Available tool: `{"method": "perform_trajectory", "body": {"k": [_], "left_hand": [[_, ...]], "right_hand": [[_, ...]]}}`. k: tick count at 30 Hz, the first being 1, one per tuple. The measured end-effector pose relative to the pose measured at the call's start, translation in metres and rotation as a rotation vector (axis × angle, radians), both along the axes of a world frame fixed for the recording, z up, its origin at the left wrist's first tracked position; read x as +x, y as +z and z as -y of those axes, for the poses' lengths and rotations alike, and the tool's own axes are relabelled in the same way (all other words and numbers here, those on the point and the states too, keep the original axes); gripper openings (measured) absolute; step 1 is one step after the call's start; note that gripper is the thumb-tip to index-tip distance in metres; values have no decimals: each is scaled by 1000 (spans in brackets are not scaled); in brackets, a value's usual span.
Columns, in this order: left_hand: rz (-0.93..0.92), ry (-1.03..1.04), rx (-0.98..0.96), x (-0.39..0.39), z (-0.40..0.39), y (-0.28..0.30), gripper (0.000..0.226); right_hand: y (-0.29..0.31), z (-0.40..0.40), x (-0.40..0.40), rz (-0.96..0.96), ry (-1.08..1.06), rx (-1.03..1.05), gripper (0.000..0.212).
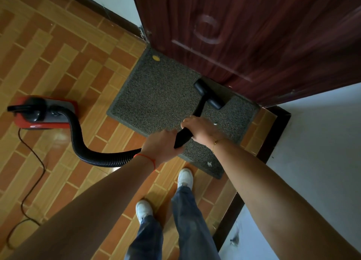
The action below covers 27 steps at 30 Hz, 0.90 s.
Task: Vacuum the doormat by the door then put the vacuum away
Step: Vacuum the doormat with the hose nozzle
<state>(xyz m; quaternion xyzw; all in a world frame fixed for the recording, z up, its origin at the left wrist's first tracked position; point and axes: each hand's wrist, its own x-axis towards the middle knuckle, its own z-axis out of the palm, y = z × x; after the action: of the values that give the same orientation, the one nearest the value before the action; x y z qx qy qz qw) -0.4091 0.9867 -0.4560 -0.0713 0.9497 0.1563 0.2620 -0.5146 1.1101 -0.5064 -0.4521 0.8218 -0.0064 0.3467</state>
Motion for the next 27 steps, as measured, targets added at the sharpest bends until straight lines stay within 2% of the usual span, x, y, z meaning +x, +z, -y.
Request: {"method": "perform_trajectory", "body": {"k": [8, 17, 27], "left_hand": [[49, 29, 5, 77, 31, 4, 28], [106, -46, -21, 185, 76, 16, 33], [146, -94, -84, 279, 109, 32, 34]], "right_hand": [[5, 33, 76, -1, 44, -7, 26], [7, 73, 189, 53, -31, -52, 19], [23, 106, 286, 55, 10, -84, 21]]}}
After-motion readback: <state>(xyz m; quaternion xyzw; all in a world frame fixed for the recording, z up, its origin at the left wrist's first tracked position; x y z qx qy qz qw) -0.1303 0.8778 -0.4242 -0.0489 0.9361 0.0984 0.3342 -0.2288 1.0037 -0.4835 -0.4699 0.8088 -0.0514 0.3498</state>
